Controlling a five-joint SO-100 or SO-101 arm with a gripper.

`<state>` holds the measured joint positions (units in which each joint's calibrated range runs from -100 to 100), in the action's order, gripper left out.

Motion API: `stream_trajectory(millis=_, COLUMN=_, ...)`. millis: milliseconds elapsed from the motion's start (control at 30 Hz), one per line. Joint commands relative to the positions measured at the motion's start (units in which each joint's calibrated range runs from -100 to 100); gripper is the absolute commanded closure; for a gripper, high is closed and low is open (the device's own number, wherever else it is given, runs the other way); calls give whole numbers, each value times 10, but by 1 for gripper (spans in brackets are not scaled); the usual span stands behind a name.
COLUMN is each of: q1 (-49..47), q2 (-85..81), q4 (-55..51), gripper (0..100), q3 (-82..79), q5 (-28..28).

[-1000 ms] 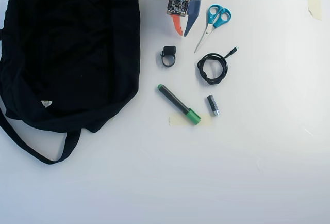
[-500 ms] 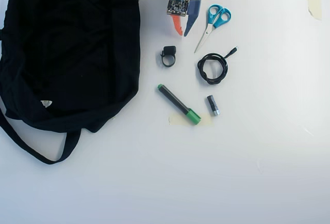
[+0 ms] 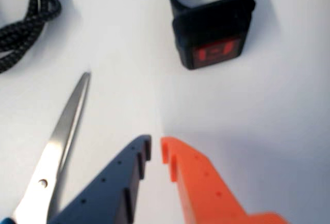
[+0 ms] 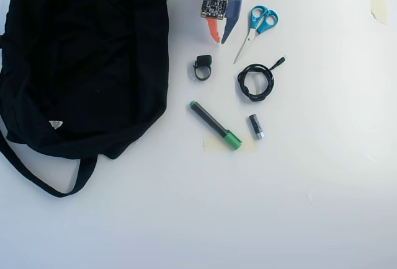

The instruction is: Put the bike light into the black bag

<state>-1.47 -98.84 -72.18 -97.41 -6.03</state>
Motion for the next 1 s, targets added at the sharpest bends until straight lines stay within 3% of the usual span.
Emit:
stream_trajectory(millis=0, q1=-3, q2=-6, q4=-9, gripper=98, q3=-20, q5=-1)
stream_trajectory(millis=967, q1=-3, q2=6, q4=22, gripper=97, q3=-20, q5=-1)
